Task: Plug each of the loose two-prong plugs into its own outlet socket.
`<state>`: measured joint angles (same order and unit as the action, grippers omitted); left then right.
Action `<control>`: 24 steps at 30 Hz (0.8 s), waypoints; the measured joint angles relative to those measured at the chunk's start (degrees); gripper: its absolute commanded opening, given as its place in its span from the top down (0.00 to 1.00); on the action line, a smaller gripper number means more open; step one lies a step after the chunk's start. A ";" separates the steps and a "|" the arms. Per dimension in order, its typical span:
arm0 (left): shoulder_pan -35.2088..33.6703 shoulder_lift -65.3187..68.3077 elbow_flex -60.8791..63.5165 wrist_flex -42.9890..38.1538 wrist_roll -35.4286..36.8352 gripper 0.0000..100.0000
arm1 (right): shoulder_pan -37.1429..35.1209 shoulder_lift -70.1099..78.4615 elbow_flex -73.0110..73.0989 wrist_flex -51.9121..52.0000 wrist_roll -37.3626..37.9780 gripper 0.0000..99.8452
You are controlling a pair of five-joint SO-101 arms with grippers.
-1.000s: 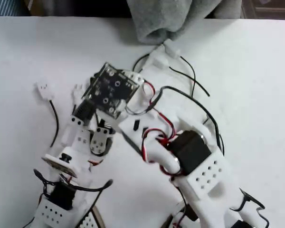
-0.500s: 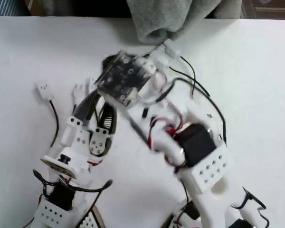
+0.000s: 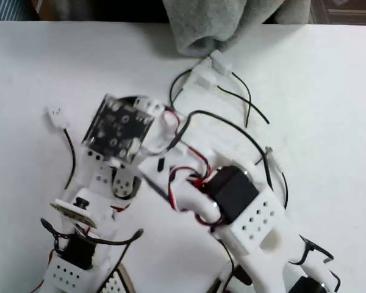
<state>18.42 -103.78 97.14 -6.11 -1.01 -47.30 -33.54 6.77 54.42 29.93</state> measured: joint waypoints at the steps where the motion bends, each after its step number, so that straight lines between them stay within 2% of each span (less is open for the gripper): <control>1: -0.35 0.00 0.00 0.00 0.00 0.98 | 1.14 0.44 0.18 -0.09 -0.18 0.98; 8: -0.35 0.09 0.00 0.00 0.00 0.98 | 7.65 2.02 1.49 -0.79 0.18 0.98; 24: -0.35 0.09 0.00 0.09 0.09 0.98 | 13.63 2.02 2.11 -2.20 1.41 0.98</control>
<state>18.07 -103.69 97.14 -6.02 -0.92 -33.67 -31.52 8.88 52.22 31.34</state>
